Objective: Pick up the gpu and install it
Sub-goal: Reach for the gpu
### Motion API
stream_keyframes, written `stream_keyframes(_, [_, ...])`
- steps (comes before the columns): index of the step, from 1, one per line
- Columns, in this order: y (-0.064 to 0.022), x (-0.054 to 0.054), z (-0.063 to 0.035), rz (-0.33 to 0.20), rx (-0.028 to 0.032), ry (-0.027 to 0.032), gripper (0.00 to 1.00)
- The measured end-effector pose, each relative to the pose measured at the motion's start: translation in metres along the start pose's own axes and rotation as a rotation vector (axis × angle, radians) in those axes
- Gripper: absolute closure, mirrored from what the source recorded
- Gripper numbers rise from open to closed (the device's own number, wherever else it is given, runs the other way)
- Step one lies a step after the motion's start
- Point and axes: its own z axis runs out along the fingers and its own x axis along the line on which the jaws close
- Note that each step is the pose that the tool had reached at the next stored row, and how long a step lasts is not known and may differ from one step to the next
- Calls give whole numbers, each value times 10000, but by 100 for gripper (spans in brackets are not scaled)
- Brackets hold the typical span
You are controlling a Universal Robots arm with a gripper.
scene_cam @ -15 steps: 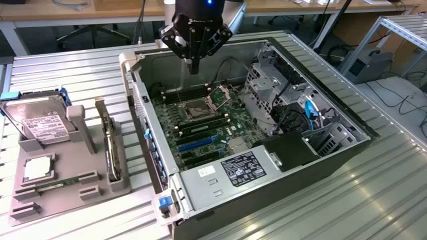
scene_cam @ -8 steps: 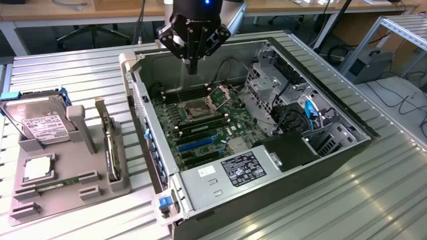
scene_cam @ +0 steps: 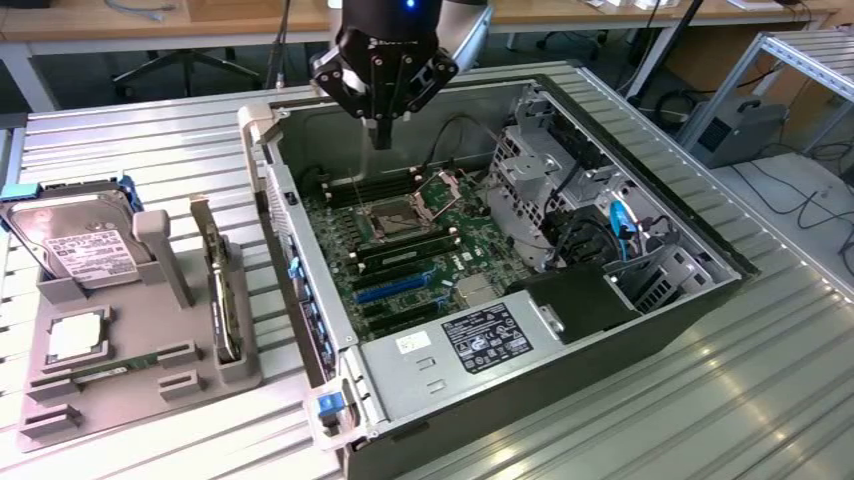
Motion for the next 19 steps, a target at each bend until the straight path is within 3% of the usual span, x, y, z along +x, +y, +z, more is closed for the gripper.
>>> stream_keyframes(19, [-6,76,-2,0,0,1,89])
